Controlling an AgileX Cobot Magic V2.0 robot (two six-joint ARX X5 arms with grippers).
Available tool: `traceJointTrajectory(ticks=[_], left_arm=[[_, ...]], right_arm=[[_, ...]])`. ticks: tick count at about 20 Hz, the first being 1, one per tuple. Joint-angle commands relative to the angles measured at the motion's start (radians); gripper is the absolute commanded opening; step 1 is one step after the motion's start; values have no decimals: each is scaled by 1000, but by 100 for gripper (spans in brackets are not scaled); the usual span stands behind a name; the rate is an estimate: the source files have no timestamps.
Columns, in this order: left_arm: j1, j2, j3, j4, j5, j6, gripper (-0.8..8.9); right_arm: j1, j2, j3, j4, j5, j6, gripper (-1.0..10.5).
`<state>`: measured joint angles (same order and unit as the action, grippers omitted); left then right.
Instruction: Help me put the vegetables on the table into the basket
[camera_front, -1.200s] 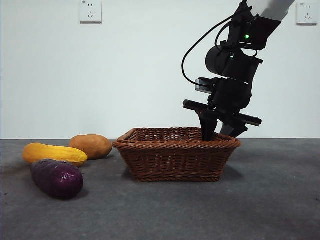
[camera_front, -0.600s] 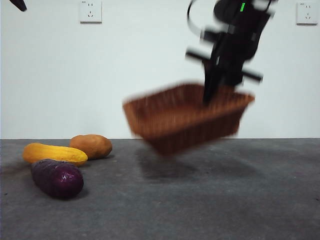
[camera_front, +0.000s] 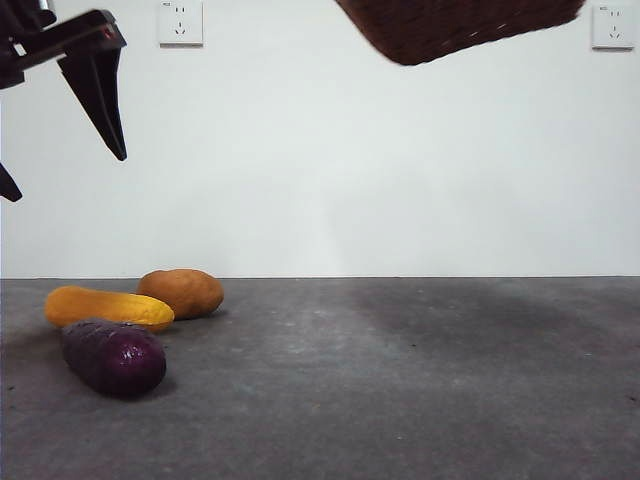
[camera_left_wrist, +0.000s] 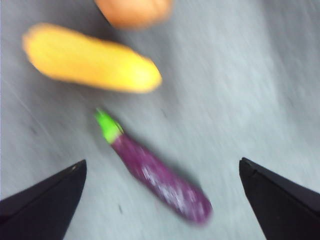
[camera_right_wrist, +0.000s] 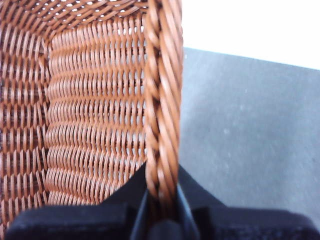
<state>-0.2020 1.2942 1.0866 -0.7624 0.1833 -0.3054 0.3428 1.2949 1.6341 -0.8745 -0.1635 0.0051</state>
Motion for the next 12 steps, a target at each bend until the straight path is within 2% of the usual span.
traceJointTrajectory(ticks=[1, 4, 7, 12], left_arm=[[23, 22, 4, 50, -37, -52, 659], [63, 83, 29, 75, -35, -133, 659], [82, 155, 69, 71, -49, -162, 659], [113, 295, 125, 71, -54, -260, 660]], right_arm=[[2, -21, 0, -9, -3, -7, -12], [2, -32, 0, -61, -3, -10, -12], [4, -37, 0, -96, -4, -14, -12], [4, -38, 0, -140, -4, -31, -12]])
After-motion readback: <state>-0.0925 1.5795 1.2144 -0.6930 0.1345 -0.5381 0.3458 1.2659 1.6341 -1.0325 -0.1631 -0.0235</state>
